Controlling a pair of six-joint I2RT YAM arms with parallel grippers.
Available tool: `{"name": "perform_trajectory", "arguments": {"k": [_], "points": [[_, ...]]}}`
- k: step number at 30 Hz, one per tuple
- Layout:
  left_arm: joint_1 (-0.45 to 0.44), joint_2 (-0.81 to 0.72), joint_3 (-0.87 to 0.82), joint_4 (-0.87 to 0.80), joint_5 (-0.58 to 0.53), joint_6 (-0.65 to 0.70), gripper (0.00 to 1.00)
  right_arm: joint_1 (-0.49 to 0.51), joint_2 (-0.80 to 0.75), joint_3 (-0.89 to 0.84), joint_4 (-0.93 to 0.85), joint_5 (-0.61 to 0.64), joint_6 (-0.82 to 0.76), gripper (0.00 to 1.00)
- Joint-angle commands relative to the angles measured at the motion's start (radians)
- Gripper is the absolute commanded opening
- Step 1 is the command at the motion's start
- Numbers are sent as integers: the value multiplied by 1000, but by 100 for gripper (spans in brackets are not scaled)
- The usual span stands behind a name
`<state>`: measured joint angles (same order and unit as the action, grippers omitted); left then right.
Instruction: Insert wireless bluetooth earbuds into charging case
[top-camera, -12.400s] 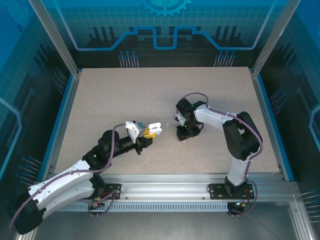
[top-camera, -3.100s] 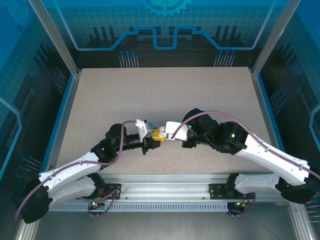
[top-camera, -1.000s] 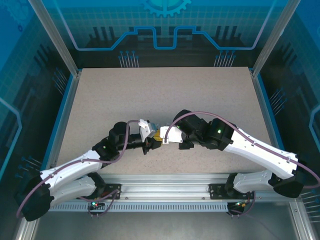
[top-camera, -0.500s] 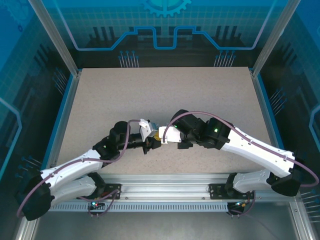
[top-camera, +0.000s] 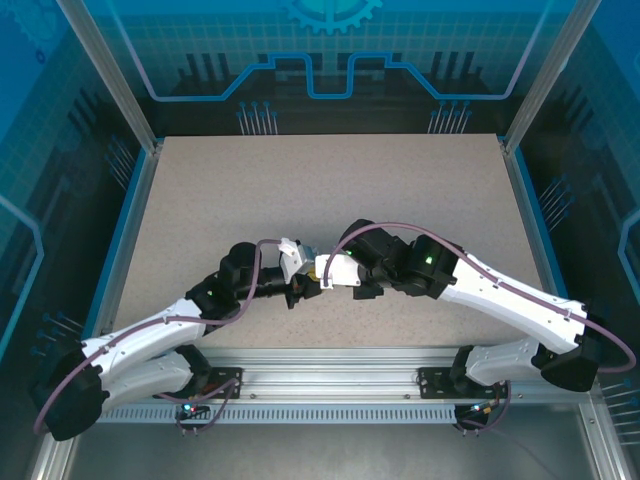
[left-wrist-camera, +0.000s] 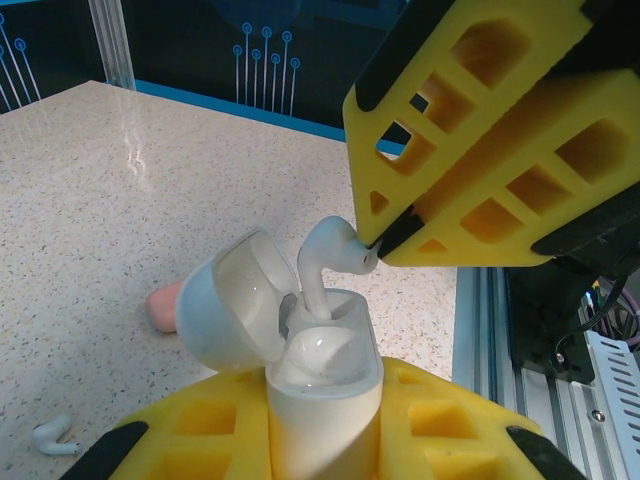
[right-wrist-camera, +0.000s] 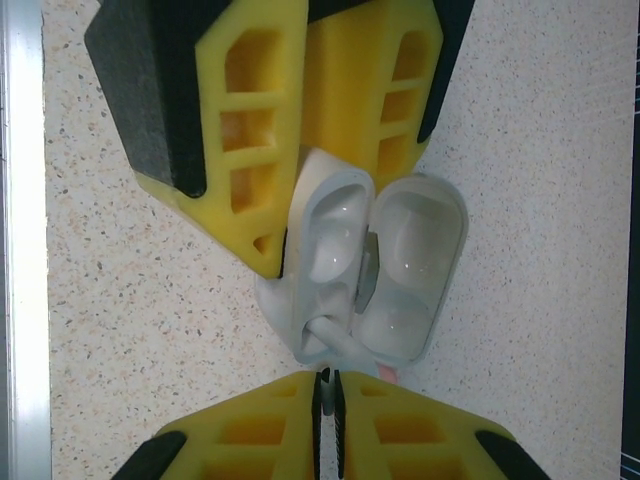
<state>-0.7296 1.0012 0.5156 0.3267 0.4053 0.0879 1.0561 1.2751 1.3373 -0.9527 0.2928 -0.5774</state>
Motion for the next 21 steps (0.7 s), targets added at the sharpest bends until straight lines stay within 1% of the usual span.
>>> {"name": "perform_trajectory", "arguments": {"k": [1, 5, 9, 10, 15, 18, 21], "points": [[-4, 2, 27, 54, 7, 1, 12, 20, 10, 33, 16, -33, -10, 14], [-4, 2, 20, 79, 9, -11, 12, 21, 21, 36, 19, -38, -3, 14], [-5, 1, 17, 88, 8, -14, 12, 19, 9, 43, 38, -63, 9, 17], [-5, 1, 16, 90, 8, -16, 12, 18, 1, 46, 46, -71, 14, 19], [-5, -1, 10, 97, 8, -19, 12, 6, -57, 55, 89, -105, 41, 37], [-5, -1, 3, 106, 7, -25, 12, -12, -101, 51, 114, -119, 68, 44], [-5, -2, -4, 116, 7, -33, 12, -57, -152, 39, 136, -142, 124, 50]]}}
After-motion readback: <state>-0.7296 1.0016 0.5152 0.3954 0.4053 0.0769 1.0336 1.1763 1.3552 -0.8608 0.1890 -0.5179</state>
